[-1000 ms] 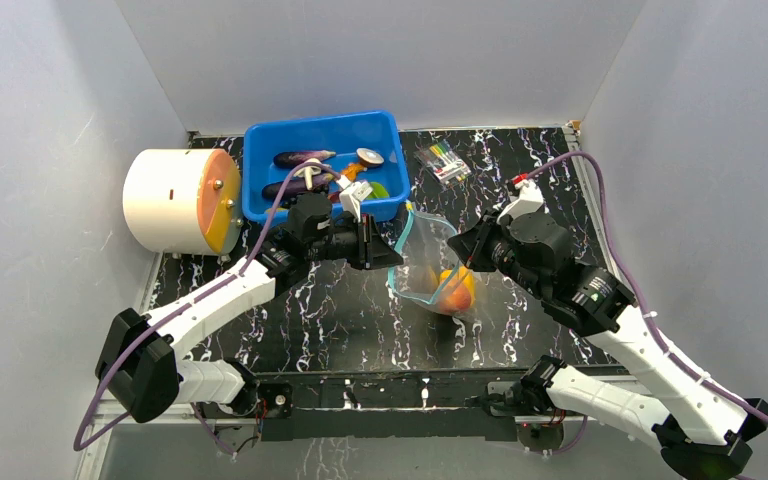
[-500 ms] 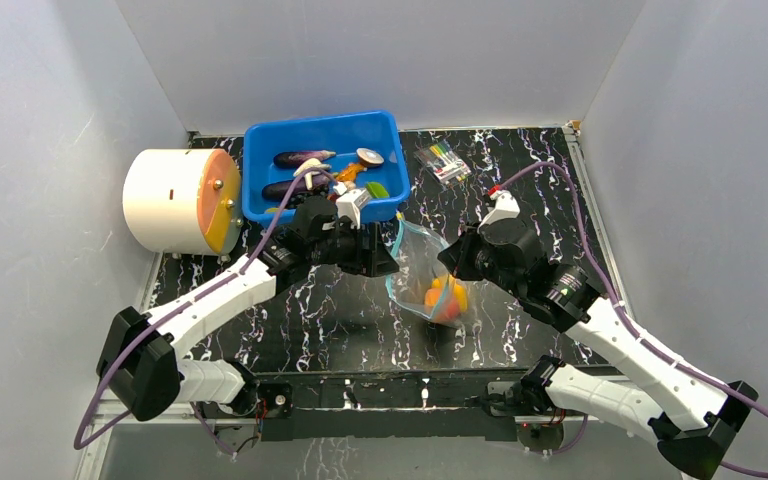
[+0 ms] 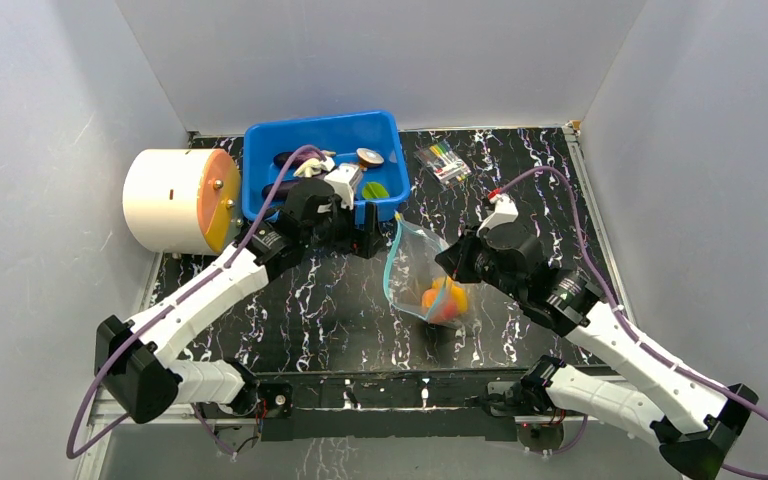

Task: Place the food in the zip-top bag and seal the zipper
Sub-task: Pick up the fake vegetable from the bin.

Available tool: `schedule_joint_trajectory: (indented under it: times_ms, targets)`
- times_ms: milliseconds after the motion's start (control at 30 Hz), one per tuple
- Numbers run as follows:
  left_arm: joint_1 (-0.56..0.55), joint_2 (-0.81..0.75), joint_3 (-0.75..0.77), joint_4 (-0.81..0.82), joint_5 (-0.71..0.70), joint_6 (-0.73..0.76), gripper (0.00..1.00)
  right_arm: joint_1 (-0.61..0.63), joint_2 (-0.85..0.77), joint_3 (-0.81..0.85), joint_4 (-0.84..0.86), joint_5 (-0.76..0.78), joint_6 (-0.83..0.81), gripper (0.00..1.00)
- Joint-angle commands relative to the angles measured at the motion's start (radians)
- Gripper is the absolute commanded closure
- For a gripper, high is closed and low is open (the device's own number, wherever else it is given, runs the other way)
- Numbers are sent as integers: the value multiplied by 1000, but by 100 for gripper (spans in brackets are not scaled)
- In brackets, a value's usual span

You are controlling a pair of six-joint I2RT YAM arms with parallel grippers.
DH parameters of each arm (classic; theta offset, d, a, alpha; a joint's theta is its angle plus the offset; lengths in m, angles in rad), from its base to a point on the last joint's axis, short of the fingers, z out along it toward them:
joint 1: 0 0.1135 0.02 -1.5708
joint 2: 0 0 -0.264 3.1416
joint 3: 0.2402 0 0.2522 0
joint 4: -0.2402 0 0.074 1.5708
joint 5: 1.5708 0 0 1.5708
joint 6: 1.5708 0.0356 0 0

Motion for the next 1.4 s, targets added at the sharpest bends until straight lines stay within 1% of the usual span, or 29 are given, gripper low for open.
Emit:
schedule_joint_trajectory:
  times_ms: [0, 167, 233, 333, 433, 533, 633, 767, 867, 967, 1200, 1367]
  targets:
    - [8, 47, 86, -51, -116, 78, 14, 3, 7, -5, 73, -1, -26, 100]
    - [40, 160, 214, -109, -194, 136, 13, 3, 31, 12, 83, -10, -46, 100]
    - [72, 194, 254, -106, -194, 139, 15, 4, 37, 19, 90, -11, -52, 100]
    - [143, 237, 289, -85, -145, 140, 20, 4, 47, 25, 99, -11, -60, 100]
    - [201, 287, 322, -66, -93, 145, 26, 3, 57, 30, 104, -11, -69, 100]
    - [241, 357, 381, -67, -74, 145, 37, 4, 60, 34, 114, -16, -77, 100]
    - [273, 430, 436, -32, -79, 64, 48, 3, 68, 42, 117, -17, -78, 100]
    - [287, 519, 480, 70, -78, -43, 50, 4, 89, 53, 111, -28, -79, 100]
    - [295, 605, 544, 109, -96, -117, 51, 4, 97, 60, 107, -32, -79, 100]
    - [312, 691, 606, 141, -82, -180, 52, 4, 94, 61, 103, -29, -79, 100]
    - [344, 907, 802, 111, -133, -246, 52, 4, 92, 50, 98, -15, -81, 100]
    - [355, 980, 837, 160, -167, -274, 51, 3, 104, 54, 98, -13, -87, 100]
